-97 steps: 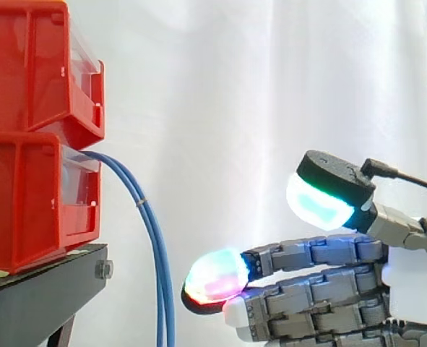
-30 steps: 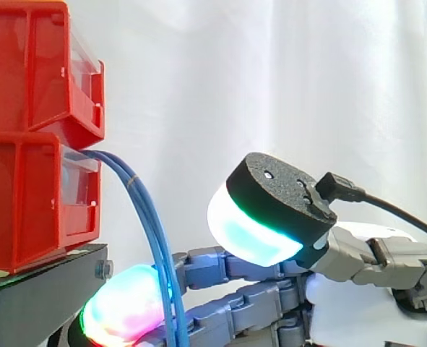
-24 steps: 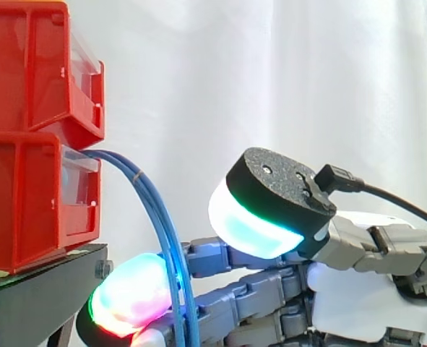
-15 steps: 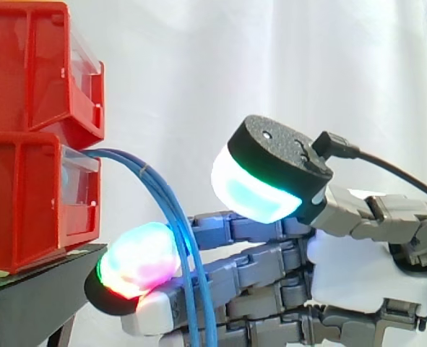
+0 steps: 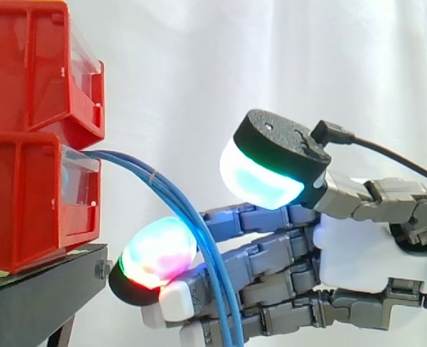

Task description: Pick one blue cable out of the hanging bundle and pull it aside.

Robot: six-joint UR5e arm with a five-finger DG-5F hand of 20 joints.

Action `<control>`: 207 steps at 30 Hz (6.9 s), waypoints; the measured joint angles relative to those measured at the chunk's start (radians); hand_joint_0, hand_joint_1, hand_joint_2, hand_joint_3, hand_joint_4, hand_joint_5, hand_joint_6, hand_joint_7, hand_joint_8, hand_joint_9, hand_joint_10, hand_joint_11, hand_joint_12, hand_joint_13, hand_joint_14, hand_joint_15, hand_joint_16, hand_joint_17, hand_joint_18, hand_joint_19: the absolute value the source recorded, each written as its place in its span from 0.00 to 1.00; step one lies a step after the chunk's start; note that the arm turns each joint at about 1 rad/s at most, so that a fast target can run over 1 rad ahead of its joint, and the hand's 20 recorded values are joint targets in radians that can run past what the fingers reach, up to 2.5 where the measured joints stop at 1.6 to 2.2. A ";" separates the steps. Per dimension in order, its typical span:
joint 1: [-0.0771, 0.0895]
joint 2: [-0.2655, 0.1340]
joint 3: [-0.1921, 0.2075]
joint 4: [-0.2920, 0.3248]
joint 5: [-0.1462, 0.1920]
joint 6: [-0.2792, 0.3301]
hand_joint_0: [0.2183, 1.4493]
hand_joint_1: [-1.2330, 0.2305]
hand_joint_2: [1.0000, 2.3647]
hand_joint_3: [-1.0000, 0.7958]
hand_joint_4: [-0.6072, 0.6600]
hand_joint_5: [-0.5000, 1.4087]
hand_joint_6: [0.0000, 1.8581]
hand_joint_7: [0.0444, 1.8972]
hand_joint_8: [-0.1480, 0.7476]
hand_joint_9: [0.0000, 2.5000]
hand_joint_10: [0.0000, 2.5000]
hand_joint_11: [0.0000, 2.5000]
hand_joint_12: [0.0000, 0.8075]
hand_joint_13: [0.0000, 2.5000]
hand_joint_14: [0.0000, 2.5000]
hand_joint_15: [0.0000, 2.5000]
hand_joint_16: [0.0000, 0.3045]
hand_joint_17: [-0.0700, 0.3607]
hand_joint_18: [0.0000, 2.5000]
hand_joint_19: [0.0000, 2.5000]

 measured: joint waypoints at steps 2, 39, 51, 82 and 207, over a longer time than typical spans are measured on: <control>-0.003 0.002 0.000 -0.018 -0.001 0.008 0.24 0.43 0.00 0.30 0.62 0.21 0.37 0.52 0.46 0.25 0.00 0.07 0.42 0.13 0.00 0.03 0.17 0.43 0.12 0.09; -0.013 0.070 0.091 -0.324 -0.001 0.041 0.28 0.27 0.00 0.30 0.57 0.17 0.48 0.44 0.49 0.27 0.00 0.12 0.45 0.16 0.00 0.04 0.16 0.42 0.18 0.12; -0.025 0.069 0.091 -0.334 0.027 0.050 0.21 0.41 0.00 0.29 0.61 0.19 0.42 0.45 0.52 0.29 0.00 0.12 0.49 0.16 0.00 0.05 0.18 0.45 0.18 0.13; -0.001 0.039 0.112 -0.313 0.121 0.046 0.24 0.47 0.00 0.30 0.62 0.22 0.31 0.62 0.52 0.34 0.00 0.15 0.48 0.21 0.00 0.08 0.18 0.44 0.22 0.16; -0.045 0.040 0.217 -0.526 0.097 0.107 0.19 0.47 0.00 0.28 0.55 0.18 0.49 0.46 0.53 0.36 0.01 0.19 0.50 0.25 0.00 0.12 0.19 0.46 0.27 0.20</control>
